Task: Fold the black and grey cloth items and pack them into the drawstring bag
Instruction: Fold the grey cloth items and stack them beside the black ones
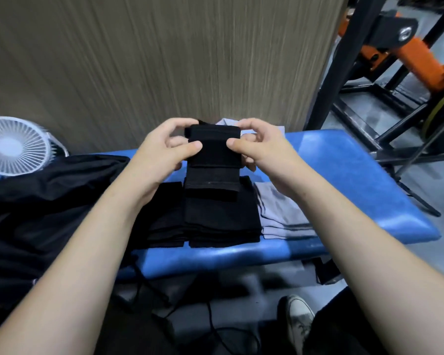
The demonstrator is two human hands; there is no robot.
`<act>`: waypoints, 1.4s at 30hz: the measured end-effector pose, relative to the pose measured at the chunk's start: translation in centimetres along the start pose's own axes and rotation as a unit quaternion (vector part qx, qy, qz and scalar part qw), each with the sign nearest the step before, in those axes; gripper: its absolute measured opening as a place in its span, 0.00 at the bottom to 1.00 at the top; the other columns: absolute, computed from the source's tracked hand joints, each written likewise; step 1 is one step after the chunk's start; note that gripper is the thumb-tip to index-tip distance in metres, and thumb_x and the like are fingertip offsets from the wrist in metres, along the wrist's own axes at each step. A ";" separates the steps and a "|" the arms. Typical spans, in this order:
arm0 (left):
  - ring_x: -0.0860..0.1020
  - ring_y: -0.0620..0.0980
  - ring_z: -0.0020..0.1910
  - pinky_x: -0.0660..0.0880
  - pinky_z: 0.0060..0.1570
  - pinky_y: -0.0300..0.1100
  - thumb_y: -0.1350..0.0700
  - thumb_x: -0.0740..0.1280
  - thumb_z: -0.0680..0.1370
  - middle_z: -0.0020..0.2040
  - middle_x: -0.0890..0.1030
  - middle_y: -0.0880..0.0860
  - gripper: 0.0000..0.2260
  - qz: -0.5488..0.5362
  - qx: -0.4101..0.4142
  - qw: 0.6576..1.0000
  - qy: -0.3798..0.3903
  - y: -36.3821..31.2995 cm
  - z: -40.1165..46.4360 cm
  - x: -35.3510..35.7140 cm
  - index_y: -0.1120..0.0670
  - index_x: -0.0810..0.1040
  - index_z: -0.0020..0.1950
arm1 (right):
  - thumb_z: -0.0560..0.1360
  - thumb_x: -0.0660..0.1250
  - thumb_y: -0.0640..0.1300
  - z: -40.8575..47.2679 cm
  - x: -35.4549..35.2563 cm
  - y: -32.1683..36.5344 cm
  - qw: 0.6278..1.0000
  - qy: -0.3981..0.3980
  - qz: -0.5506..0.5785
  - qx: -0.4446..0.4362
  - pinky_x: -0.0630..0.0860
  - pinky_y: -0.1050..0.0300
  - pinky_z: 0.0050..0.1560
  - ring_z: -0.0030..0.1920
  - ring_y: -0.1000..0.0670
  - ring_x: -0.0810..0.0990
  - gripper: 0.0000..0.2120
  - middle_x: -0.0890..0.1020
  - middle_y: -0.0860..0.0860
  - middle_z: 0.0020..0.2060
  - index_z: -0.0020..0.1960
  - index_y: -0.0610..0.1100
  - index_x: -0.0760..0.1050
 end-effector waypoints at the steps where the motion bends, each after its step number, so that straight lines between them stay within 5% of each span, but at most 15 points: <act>1: 0.76 0.47 0.41 0.66 0.40 0.42 0.59 0.69 0.79 0.43 0.84 0.52 0.14 -0.001 -0.003 1.000 -0.009 0.3 -0.3 -1.1 0.47 0.78 0.64 | 0.77 0.69 0.40 0.3 1.2 0.2 1.000 0.003 -0.010 -0.006 0.67 0.58 0.36 0.29 0.53 0.71 0.12 0.73 0.54 0.26 0.60 0.45 0.75; 6: 0.77 0.42 0.34 0.72 0.38 0.37 0.61 0.67 0.80 0.37 0.81 0.46 0.13 -0.006 -0.017 0.998 -0.061 1.6 -2.0 -6.2 0.51 0.78 0.63 | 0.76 0.70 0.40 1.7 6.8 1.3 0.995 0.031 -0.079 -0.053 0.66 0.65 0.31 0.28 0.55 0.68 0.11 0.69 0.54 0.26 0.58 0.45 0.77; 9: 0.72 0.41 0.30 0.68 0.31 0.35 0.62 0.68 0.79 0.37 0.77 0.47 0.11 0.038 -0.033 0.996 -0.075 3.2 -2.7 -8.3 0.52 0.78 0.60 | 0.74 0.73 0.41 2.4 9.1 1.1 0.986 0.052 -0.143 -0.067 0.69 0.60 0.35 0.29 0.56 0.70 0.10 0.73 0.55 0.27 0.54 0.46 0.79; 15: 0.71 0.41 0.28 0.67 0.36 0.43 0.53 0.74 0.73 0.35 0.76 0.47 0.13 0.169 -0.074 0.982 -0.031 6.9 -3.2 -8.9 0.49 0.76 0.55 | 0.72 0.74 0.46 2.4 11.6 -0.6 0.946 0.095 -0.302 -0.063 0.73 0.55 0.46 0.34 0.58 0.74 0.11 0.77 0.56 0.32 0.54 0.49 0.79; 24: 0.75 0.44 0.37 0.74 0.47 0.45 0.52 0.74 0.74 0.39 0.76 0.45 0.15 0.277 -0.060 0.957 -0.056 6.4 -3.1 -9.3 0.47 0.77 0.59 | 0.72 0.74 0.52 2.5 12.1 -1.3 0.913 0.074 -0.396 -0.066 0.66 0.52 0.59 0.51 0.50 0.76 0.11 0.81 0.55 0.41 0.53 0.53 0.77; 28: 0.72 0.48 0.57 0.66 0.61 0.46 0.44 0.72 0.75 0.50 0.75 0.44 0.18 0.443 -0.046 0.895 -0.033 6.2 -3.3 -8.5 0.45 0.77 0.63 | 0.73 0.71 0.57 2.7 12.6 -2.5 0.883 0.102 -0.456 -0.053 0.61 0.53 0.56 0.56 0.49 0.72 0.11 0.81 0.55 0.45 0.53 0.54 0.78; 31: 0.66 0.51 0.66 0.59 0.63 0.45 0.42 0.68 0.77 0.60 0.72 0.46 0.17 0.474 -0.043 0.878 -0.050 5.5 -3.1 -8.6 0.43 0.76 0.65 | 0.74 0.70 0.58 2.9 11.6 -2.5 0.908 0.102 -0.406 -0.021 0.67 0.52 0.59 0.51 0.53 0.76 0.12 0.82 0.56 0.44 0.53 0.53 0.79; 36: 0.71 0.50 0.62 0.60 0.59 0.43 0.48 0.66 0.79 0.53 0.76 0.40 0.10 0.407 -0.001 0.904 -0.130 3.6 -1.7 -9.3 0.43 0.79 0.60 | 0.78 0.68 0.48 4.2 6.4 -0.8 0.972 0.049 -0.230 0.017 0.74 0.63 0.50 0.41 0.59 0.78 0.07 0.83 0.55 0.41 0.50 0.45 0.82; 42: 0.77 0.47 0.53 0.68 0.67 0.50 0.53 0.65 0.78 0.49 0.82 0.42 0.08 0.343 -0.007 0.934 -0.101 3.5 1.9 -6.3 0.45 0.80 0.55 | 0.76 0.67 0.43 5.8 0.3 -4.2 0.972 -0.018 -0.223 0.078 0.78 0.49 0.57 0.42 0.53 0.79 0.08 0.83 0.50 0.41 0.49 0.40 0.81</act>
Point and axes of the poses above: each hand's wrist, its own z-axis towards the middle knuckle, its own x-axis out of the palm, y = z × x, the point moved 9 cm from there along z, towards the middle knuckle
